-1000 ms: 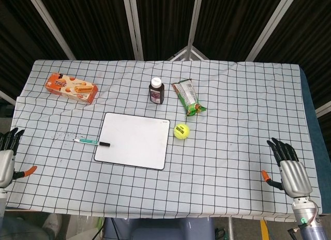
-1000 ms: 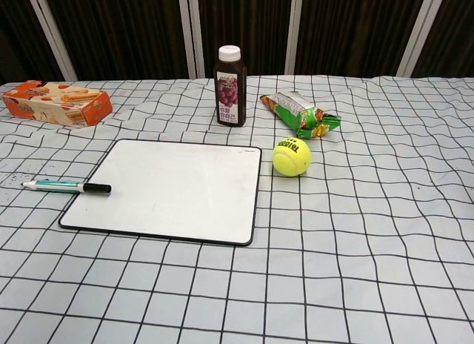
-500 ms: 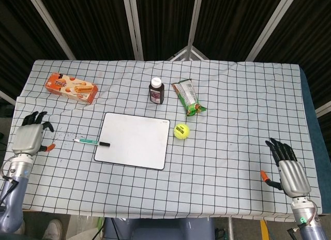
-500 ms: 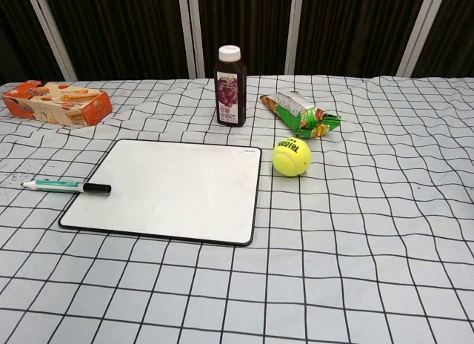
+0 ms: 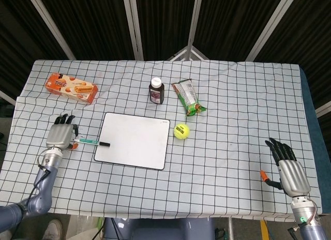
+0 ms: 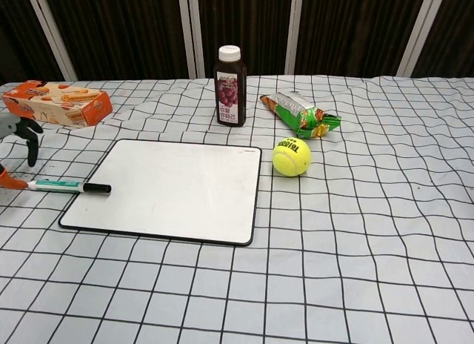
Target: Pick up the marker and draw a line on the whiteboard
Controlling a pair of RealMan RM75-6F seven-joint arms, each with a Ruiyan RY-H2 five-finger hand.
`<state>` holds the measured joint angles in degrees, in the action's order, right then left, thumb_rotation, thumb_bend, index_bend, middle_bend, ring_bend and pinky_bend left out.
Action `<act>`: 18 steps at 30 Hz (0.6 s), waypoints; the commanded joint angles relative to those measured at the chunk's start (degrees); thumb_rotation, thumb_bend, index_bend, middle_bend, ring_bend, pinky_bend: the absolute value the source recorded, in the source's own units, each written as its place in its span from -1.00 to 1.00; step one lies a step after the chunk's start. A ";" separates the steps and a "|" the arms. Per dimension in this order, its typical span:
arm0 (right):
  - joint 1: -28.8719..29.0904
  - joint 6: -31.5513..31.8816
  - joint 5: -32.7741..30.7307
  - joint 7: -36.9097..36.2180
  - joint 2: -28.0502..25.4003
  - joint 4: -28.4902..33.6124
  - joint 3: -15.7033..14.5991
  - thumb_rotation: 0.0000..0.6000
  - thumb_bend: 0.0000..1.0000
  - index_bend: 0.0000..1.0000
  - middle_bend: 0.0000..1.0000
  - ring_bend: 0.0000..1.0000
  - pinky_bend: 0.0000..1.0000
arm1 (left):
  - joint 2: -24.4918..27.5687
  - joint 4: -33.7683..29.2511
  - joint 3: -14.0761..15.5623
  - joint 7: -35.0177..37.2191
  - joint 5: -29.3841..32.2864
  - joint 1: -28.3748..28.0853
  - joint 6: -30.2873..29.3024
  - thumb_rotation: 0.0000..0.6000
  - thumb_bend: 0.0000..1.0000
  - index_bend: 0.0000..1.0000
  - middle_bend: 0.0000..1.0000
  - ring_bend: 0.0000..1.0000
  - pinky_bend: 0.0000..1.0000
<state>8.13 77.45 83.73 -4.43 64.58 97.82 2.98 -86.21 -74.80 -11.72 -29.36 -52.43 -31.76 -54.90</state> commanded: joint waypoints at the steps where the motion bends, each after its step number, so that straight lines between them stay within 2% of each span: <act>1: 0.03 -0.11 -0.07 -0.17 -0.04 0.03 -0.01 1.00 -0.35 -1.00 -1.00 -1.00 -1.00 | -2.09 1.86 0.10 -0.17 0.02 -1.46 0.93 1.00 -0.36 -0.03 -0.81 -1.00 -0.83; 8: 0.09 -0.27 -0.22 -0.68 -0.16 0.01 0.04 1.00 -0.35 -1.00 -1.00 -1.00 -1.00 | -4.94 3.12 -0.32 0.20 -0.14 -3.43 1.58 1.00 -0.34 -0.03 -0.81 -1.00 -0.83; 18: 0.15 -0.40 -0.13 -1.06 -0.25 0.03 -0.03 1.00 -0.35 -1.00 -1.00 -1.00 -1.00 | -5.91 1.47 -0.01 -1.13 1.28 -4.82 2.00 1.00 -0.34 -0.04 -0.82 -1.00 -0.83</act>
<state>8.29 77.04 83.60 -5.49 64.33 97.84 2.95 -92.06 -73.25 -11.77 -30.42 -51.25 -36.50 -52.92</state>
